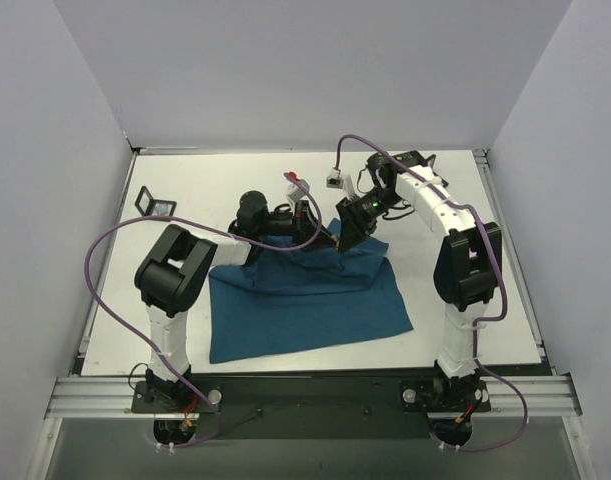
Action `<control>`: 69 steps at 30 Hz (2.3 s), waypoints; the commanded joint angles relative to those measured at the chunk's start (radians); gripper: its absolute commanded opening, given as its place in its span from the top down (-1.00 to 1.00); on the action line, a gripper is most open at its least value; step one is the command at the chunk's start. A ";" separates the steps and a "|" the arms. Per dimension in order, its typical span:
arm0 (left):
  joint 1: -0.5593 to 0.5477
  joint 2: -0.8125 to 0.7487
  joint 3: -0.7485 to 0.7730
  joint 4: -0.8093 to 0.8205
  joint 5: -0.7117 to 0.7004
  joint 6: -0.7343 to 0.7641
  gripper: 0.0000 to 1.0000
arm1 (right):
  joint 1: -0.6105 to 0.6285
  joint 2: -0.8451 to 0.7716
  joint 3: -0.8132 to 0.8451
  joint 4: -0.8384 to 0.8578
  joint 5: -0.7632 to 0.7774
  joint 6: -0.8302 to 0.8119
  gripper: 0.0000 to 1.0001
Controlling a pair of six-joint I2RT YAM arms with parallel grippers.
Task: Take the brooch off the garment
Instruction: Pass from the right arm to the left, then pass from the left arm to the right
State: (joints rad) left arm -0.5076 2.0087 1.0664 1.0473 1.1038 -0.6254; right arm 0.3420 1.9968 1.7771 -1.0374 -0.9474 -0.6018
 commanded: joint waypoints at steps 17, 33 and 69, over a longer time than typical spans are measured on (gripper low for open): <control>-0.003 -0.021 0.010 0.043 0.025 -0.014 1.00 | 0.012 -0.007 0.047 0.022 -0.004 0.000 0.49; 0.001 -0.019 0.007 0.060 0.028 -0.031 0.86 | 0.028 -0.018 0.027 0.025 -0.004 -0.029 1.00; -0.121 -0.275 -0.013 -0.810 -0.464 0.883 -0.71 | 0.077 0.129 0.360 -0.478 0.282 -0.021 1.00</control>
State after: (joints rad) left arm -0.6064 1.7901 1.0454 0.2619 0.7277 0.1738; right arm 0.4252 2.1330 2.1204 -1.2808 -0.6468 -0.6292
